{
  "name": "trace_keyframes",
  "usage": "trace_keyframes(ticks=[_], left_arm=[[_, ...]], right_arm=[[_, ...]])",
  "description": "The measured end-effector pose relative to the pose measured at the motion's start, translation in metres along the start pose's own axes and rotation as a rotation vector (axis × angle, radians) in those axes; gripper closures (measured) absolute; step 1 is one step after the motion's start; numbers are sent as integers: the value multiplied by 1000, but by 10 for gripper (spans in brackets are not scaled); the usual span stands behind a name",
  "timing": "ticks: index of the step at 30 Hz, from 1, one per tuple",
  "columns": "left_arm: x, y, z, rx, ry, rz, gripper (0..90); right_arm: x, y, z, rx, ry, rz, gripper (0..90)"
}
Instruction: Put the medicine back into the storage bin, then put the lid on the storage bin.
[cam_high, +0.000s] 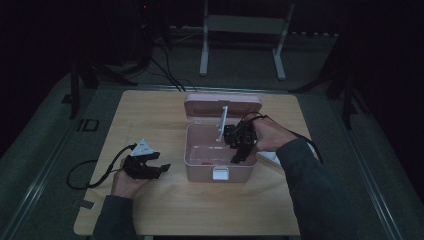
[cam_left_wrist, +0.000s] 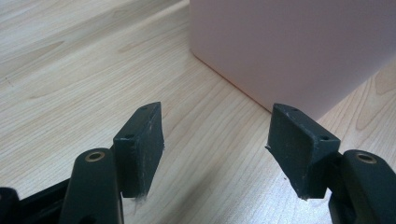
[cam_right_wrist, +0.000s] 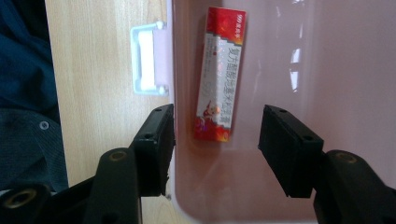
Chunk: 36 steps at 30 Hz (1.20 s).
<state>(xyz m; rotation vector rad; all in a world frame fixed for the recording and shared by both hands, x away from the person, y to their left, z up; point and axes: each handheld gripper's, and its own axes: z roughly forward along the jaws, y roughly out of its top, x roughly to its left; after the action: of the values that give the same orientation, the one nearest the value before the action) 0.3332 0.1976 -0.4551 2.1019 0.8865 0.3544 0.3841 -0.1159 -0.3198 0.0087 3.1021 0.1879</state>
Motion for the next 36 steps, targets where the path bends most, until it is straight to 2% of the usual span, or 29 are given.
trace_keyframes(ticks=[5, 10, 23, 29, 31, 36], left_arm=[[0, 0, 0, 0, 3, -1, 354], [0, 0, 1, -1, 4, -2, 353], [-1, -1, 2, 4, 6, 0, 354], [-1, 0, 2, 0, 6, -1, 354], [-1, 0, 2, 1, 5, -2, 354], [0, 0, 2, 7, 4, 5, 354]], right_arm=[[0, -13, -13, -24, -29, 33, 460], [-2, -28, -17, -32, -56, 64, 460], [-12, -82, -23, -81, -113, 214, 466], [-19, -102, -18, -67, -138, 275, 557], [-21, -108, -14, -52, -150, 290, 570], [-28, -119, -8, -64, -153, 321, 579]])
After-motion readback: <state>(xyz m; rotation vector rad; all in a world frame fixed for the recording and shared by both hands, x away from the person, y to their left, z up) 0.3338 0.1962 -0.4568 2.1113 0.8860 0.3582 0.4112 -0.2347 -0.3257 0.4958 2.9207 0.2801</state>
